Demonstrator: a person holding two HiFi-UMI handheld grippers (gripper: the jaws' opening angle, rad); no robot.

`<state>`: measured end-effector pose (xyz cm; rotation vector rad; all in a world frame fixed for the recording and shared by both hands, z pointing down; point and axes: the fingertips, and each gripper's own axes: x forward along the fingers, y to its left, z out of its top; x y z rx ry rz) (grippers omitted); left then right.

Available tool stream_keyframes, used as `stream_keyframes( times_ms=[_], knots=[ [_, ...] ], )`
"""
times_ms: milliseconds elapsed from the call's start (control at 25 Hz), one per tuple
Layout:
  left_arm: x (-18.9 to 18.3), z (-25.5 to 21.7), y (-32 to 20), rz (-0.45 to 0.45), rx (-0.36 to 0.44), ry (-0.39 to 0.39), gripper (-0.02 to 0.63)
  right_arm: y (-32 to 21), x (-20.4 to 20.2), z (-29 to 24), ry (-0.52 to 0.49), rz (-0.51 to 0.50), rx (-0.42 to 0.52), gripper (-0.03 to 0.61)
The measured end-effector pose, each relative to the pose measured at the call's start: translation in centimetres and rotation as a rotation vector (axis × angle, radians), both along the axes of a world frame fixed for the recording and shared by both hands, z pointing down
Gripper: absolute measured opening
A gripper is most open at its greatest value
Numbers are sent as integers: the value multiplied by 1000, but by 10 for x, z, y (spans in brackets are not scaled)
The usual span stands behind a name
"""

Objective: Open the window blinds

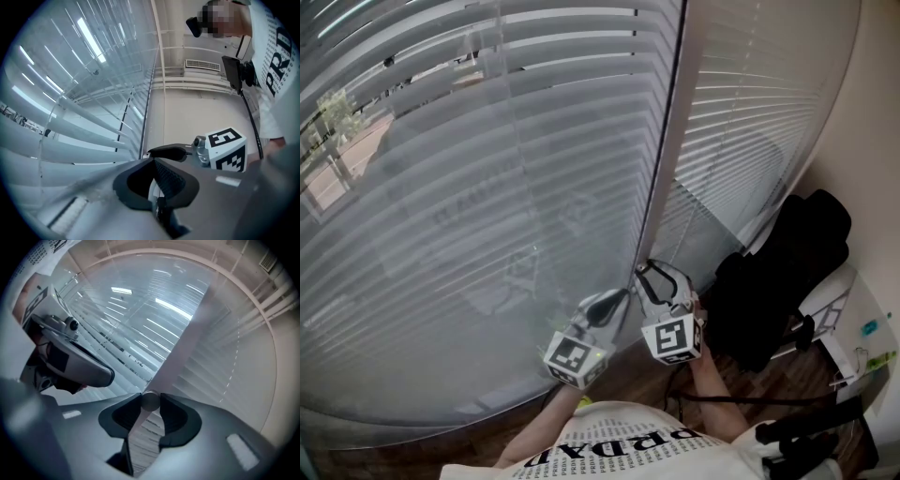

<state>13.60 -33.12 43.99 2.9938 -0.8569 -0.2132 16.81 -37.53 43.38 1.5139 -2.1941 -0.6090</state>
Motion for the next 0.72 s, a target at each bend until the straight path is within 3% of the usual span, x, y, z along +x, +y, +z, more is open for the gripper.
stream_keyframes(
  times_ms=[240,600,720],
  knots=[
    [-5,0,-2,-15,-4,0,-6,0,3,-1,-78,5,-13,133],
    [-7,2,-3,-20,-9,2,-6,-2,9,1,-368,9,-84,133],
    [-6,4,-3,-17,-14,3,-6,-3,11,0,-509,7,-112,132]
  ],
)
